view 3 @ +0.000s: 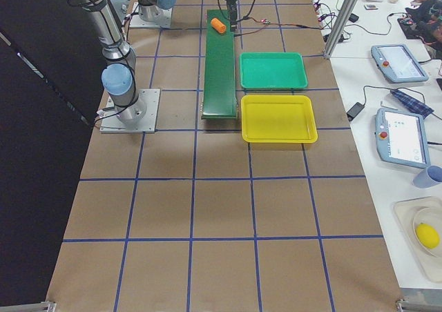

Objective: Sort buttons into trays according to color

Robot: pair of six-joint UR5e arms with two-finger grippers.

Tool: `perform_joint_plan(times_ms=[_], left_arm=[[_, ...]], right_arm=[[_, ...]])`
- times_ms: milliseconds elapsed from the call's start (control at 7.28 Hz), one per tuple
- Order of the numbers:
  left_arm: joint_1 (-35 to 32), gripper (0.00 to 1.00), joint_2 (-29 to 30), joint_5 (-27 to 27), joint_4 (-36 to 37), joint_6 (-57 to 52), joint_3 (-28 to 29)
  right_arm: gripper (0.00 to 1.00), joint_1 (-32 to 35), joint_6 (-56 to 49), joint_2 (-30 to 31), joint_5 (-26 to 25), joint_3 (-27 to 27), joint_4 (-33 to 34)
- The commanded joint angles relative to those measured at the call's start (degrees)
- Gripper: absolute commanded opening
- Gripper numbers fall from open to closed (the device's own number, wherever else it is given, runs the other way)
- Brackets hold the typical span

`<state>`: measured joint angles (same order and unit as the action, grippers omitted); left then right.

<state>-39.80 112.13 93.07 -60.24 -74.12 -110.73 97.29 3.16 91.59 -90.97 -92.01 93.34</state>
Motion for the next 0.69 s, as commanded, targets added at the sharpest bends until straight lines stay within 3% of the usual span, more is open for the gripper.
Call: perform_joint_plan(times_ms=[0, 275, 550], left_arm=[[-1.1, 0.00, -2.3, 0.2, 0.7, -0.8, -0.5], [-9.6, 0.00, -11.2, -0.4, -6.3, -0.7, 0.1], [-25.5, 0.00, -17.0, -1.7, -9.0, -0.7, 0.9]], right_arm=[[1.00, 0.0, 0.0, 0.0, 0.0, -0.3, 0.0], [1.00, 0.0, 0.0, 0.1, 0.1, -1.1, 0.1], [1.00, 0.0, 0.0, 0.1, 0.1, -1.2, 0.1]])
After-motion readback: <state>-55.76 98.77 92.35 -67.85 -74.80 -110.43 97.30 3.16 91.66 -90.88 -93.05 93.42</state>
